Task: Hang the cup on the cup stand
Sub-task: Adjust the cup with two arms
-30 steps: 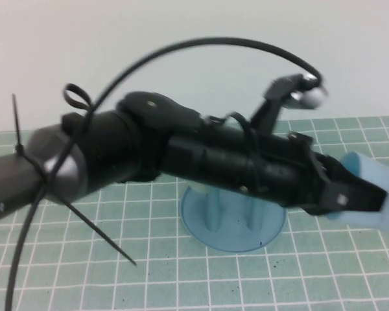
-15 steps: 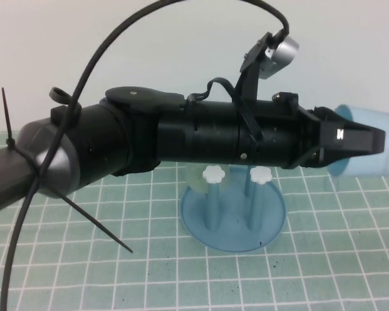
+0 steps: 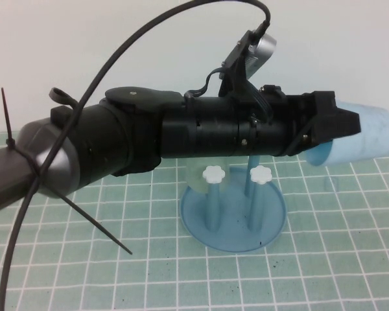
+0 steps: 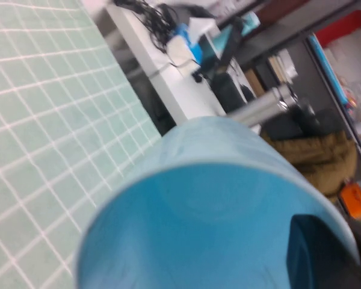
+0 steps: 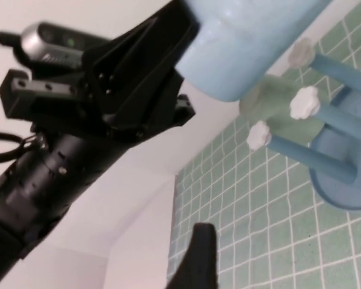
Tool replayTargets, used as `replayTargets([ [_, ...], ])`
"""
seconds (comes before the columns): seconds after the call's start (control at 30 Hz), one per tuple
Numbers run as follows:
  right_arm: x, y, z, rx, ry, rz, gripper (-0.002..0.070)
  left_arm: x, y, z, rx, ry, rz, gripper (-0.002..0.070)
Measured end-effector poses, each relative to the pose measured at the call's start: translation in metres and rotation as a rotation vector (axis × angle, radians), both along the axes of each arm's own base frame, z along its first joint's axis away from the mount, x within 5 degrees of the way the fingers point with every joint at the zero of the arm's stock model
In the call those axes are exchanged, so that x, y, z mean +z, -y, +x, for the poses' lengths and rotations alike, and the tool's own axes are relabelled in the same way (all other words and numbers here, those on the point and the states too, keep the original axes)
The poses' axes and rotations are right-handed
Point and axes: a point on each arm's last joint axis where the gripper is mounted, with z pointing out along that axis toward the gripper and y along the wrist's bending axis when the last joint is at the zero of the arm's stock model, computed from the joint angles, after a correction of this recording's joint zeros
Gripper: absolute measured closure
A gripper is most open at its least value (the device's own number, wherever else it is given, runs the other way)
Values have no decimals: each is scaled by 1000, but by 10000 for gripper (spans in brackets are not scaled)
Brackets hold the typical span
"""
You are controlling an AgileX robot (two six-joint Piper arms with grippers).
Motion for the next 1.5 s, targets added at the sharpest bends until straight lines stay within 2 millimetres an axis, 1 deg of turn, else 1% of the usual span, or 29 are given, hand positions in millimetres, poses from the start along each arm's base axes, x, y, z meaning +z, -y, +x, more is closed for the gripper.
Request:
replayTargets([
  [0.07,-4,1,0,-13,-28,29,1,-1,-1,2,25,0,9,666],
  [0.17,-10,0,-1,-11,-58,47,1,-8,-2,1,19,3,26,665],
  [0.27,-15,0,-4,11,-58,36,1,-23,-2,-7,-28,-16,47,666],
  [0.4,-15,3,-12,25,-24,54,1,-46,1,-25,-73,-41,101,666],
  [0.5,-14,6,-19,29,24,86,1,-53,7,-36,-113,-41,117,666],
  [0.7,-10,14,-36,42,111,213,1,-48,19,-53,-202,-28,90,666],
  [0.87,-8,22,-46,21,189,291,1,-48,19,-50,-162,-66,99,666],
  [0.97,-9,25,-44,-17,183,330,1,-39,22,-48,-152,-66,78,666],
  [1.07,-15,27,-41,-50,138,385,1,-19,31,-49,-155,-20,41,666],
  [1.13,-19,27,-40,-61,102,424,1,-6,39,-52,-147,-1,20,666],
  [1.23,-20,29,-38,-88,90,456,1,7,51,-60,-137,19,3,666],
  [1.37,-16,37,-35,-176,101,496,1,10,62,-72,-101,-38,6,666],
  [1.5,-15,46,-32,-279,94,559,1,9,68,-80,-84,-71,14,666],
])
